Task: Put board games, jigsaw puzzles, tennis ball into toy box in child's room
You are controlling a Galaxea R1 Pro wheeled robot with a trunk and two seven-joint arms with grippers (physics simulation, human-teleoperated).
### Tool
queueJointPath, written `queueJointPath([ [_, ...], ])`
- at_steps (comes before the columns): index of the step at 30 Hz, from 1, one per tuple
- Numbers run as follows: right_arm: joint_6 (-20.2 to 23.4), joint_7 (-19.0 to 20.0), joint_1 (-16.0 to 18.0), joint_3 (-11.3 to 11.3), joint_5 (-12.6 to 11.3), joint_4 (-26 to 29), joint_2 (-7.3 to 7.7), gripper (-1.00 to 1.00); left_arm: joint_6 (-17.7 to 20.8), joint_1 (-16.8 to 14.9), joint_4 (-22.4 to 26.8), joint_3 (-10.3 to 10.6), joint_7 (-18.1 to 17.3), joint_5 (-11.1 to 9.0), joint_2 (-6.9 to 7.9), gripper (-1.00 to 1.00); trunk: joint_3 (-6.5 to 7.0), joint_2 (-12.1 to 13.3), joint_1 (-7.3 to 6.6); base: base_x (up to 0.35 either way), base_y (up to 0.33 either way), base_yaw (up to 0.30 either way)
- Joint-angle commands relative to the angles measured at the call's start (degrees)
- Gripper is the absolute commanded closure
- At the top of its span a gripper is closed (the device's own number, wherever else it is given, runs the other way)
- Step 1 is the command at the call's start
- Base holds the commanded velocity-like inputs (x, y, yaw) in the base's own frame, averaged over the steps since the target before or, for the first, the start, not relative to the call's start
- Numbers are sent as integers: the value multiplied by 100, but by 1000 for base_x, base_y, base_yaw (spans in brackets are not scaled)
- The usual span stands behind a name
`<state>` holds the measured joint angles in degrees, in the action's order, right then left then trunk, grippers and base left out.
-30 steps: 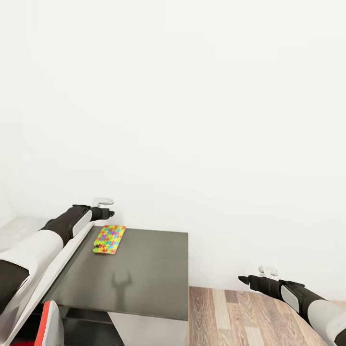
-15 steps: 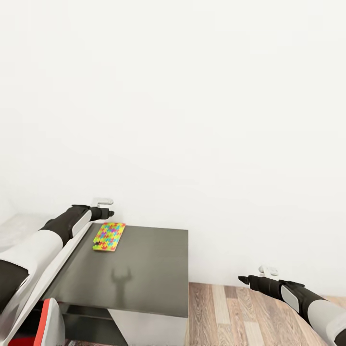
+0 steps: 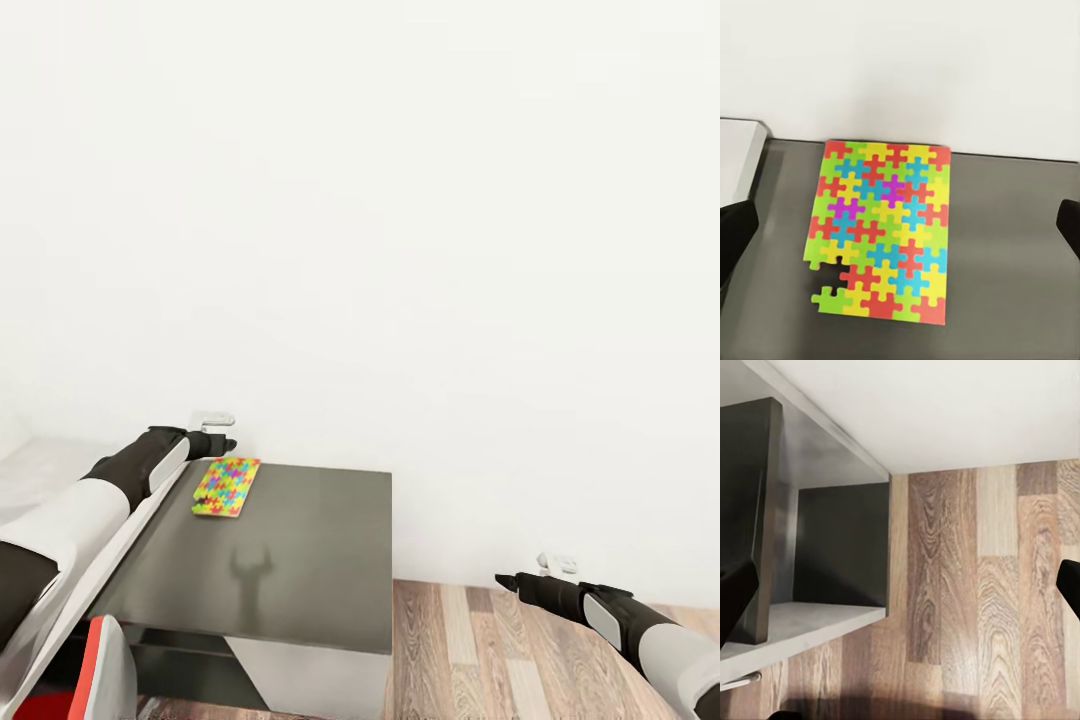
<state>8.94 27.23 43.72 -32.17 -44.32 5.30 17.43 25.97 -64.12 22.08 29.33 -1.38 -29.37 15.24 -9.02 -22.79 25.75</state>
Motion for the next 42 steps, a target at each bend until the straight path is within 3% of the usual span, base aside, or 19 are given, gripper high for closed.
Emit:
queueJointPath([
  [1,37,11,5,-29,-60,6,3,-100,22,-5,7,22,-11,0,5,-100,-22,-13,3,0,0,0],
  [12,30,12,5,-19,-62,6,6,-100,22,-8,7,20,-11,1,13,-100,-122,-13,3,0,0,0],
  [23,17,13,5,-18,-61,6,9,-100,13,-9,7,-20,-19,-10,133,-100,-222,-13,3,0,0,44],
  [32,5,10,5,-18,-65,6,2,-100,-217,0,8,-9,-28,-3,165,-100,-303,-13,3,0,0,112],
  [42,-3,13,5,-15,-66,6,19,-100,-240,11,7,-5,-164,-6,157,-100,-323,-13,3,0,0,31],
])
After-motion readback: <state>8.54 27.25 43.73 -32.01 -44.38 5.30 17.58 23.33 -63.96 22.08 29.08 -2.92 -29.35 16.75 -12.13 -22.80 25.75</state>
